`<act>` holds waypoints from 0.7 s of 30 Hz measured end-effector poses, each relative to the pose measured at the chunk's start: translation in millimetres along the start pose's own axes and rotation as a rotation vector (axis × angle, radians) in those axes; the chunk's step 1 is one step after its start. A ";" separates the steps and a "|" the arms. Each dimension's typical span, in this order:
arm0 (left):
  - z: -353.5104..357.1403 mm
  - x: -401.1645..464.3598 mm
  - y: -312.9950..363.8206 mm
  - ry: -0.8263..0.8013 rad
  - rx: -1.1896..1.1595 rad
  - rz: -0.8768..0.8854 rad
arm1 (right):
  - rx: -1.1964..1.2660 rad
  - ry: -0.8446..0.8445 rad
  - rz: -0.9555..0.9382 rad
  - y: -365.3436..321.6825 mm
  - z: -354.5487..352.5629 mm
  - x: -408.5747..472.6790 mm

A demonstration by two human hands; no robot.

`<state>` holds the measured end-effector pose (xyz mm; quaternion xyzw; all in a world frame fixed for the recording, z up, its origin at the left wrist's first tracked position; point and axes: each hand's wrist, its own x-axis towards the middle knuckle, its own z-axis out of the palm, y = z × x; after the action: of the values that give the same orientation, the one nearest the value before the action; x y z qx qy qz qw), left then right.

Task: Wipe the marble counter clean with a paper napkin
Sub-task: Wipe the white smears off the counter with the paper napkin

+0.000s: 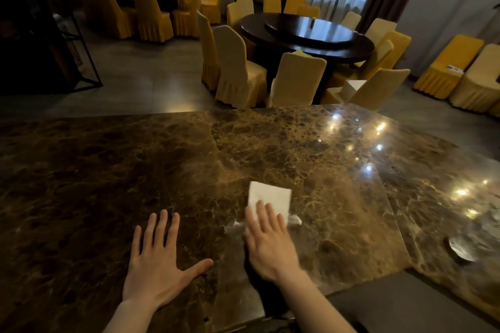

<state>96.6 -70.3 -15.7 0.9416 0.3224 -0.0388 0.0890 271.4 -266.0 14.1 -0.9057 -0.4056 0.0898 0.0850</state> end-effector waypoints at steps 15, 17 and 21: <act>-6.7 -1.0 3.2 -0.036 0.010 -0.017 | 0.047 -0.009 -0.126 -17.1 8.5 -2.0; -5.7 -0.2 2.0 -0.027 0.009 -0.019 | 0.034 0.000 -0.181 -6.8 15.1 -15.2; -5.6 -2.6 1.7 -0.028 -0.004 -0.023 | 0.004 0.065 0.078 39.7 0.1 -11.0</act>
<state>95.7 -72.0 -9.6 0.9370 0.3322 -0.0526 0.0948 292.8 -300.4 6.1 -0.9231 -0.3666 0.0643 0.0963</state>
